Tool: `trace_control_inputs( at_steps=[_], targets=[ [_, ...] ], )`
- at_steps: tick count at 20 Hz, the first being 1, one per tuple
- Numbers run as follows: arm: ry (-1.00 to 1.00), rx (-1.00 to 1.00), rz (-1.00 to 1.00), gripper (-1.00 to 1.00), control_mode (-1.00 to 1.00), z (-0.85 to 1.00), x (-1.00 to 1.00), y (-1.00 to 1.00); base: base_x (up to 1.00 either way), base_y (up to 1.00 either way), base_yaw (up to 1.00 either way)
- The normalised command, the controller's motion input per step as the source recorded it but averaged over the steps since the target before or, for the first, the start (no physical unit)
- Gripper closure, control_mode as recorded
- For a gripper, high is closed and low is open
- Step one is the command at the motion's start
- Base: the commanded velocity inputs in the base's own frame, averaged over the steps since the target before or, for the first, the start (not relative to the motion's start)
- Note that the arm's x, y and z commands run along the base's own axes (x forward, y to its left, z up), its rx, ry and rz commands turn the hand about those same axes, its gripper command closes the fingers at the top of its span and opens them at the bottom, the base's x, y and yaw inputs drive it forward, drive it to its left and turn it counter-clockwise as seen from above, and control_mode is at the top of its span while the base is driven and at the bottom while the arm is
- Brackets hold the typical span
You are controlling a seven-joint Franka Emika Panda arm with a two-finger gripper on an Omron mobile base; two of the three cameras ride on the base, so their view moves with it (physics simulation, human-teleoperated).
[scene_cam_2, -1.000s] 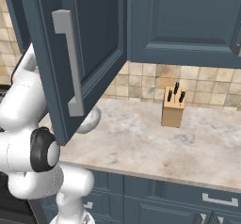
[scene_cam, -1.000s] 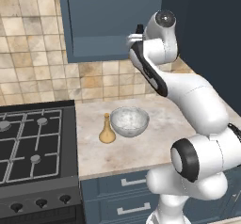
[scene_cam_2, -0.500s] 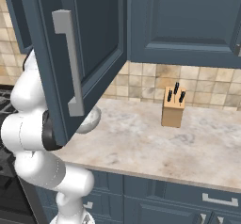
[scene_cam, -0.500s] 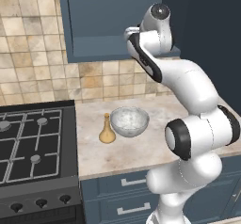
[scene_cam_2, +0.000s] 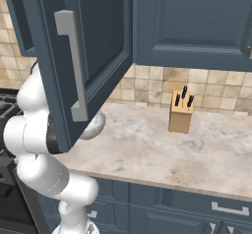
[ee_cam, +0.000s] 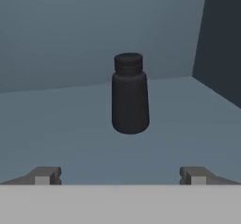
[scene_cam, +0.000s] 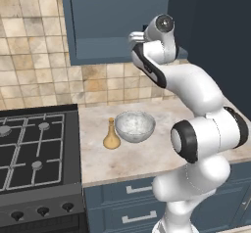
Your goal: Retrieve the bottle and the shaker from the cabinet and place them next to the mixing bowl on the counter. Then add garlic from the fridge to the mixing bowl.
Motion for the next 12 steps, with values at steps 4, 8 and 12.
trace_control_inputs(
  at_steps=[4, 8, 12],
  targets=[
    [0.00, -0.05, 0.00, -1.00, -1.00, 0.54, 0.23, -0.01, 0.00, 0.00, 0.00],
    [0.00, -0.02, -0.01, -1.00, -1.00, 0.13, 0.07, -0.03, 0.00, 0.00, 0.00],
    [0.00, 0.00, -0.02, -1.00, -1.00, -0.06, 0.00, -0.04, 0.00, 0.00, 0.00]
  ],
)
